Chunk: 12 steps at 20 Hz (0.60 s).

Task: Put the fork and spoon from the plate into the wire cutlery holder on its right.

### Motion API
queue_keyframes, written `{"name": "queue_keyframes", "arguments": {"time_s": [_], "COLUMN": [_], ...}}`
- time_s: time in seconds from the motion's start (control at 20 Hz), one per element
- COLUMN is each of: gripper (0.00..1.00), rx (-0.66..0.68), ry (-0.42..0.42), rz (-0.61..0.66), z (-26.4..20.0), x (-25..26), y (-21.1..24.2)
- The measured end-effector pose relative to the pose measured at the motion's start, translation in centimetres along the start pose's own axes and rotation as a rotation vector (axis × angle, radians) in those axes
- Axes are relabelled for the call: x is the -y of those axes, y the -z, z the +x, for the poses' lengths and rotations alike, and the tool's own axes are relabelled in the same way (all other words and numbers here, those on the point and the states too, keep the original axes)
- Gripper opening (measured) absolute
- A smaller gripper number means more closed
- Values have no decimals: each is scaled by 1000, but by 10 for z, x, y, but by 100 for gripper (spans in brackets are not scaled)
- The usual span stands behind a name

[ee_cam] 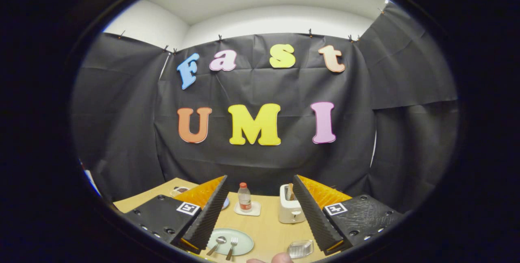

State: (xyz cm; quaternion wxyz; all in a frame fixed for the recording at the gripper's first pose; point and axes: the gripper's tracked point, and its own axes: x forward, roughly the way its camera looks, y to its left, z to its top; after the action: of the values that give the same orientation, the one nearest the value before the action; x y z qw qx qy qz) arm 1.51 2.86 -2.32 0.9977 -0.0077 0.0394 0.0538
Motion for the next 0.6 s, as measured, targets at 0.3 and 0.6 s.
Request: {"name": "queue_keyframes", "arguments": {"time_s": [0.3,0.6], "gripper": [95,95], "rx": [-110,-307], "ry": [9,-32], "rz": [-14,-13], "z": [-6,-3], "x": [7,-8], "y": [37,93]}}
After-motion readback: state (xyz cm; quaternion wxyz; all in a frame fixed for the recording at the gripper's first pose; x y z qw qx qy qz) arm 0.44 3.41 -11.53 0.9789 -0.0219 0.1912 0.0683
